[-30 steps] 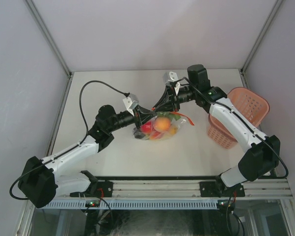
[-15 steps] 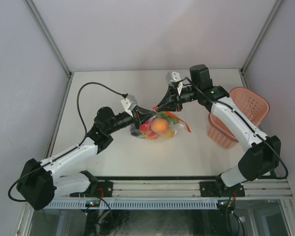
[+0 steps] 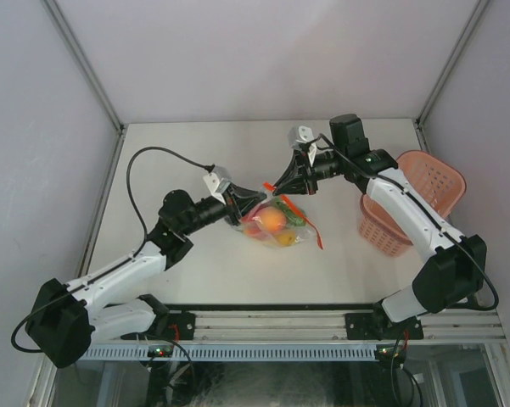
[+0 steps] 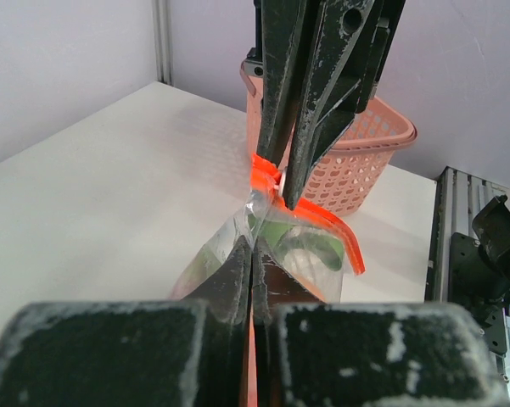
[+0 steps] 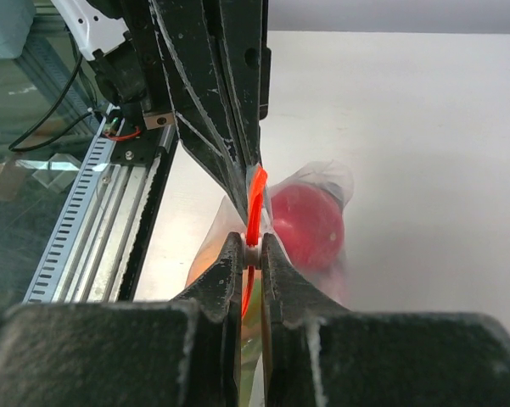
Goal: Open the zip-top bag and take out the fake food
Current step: Unzip the zipper food storage bag at the center of the board.
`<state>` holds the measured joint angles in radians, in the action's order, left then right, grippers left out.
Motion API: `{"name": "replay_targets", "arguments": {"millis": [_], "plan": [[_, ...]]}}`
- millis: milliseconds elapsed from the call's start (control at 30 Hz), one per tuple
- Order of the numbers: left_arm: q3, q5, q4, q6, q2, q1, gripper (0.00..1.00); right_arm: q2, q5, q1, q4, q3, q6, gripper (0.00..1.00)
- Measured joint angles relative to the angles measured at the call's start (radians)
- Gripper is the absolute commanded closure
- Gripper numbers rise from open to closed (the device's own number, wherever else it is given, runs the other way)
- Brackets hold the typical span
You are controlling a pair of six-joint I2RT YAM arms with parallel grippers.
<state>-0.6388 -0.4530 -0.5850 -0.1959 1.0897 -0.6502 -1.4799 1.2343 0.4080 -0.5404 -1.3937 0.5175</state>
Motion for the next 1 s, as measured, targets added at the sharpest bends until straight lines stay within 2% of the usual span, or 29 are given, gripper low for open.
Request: {"name": "replay_targets", "arguments": {"millis": [1000], "plan": [[0.058,0.069,-0.092,-0.076,-0.037,0.041,1.00,0.053,-0.114,-0.043,-0.014,0.066,-0.068,1.00]]}}
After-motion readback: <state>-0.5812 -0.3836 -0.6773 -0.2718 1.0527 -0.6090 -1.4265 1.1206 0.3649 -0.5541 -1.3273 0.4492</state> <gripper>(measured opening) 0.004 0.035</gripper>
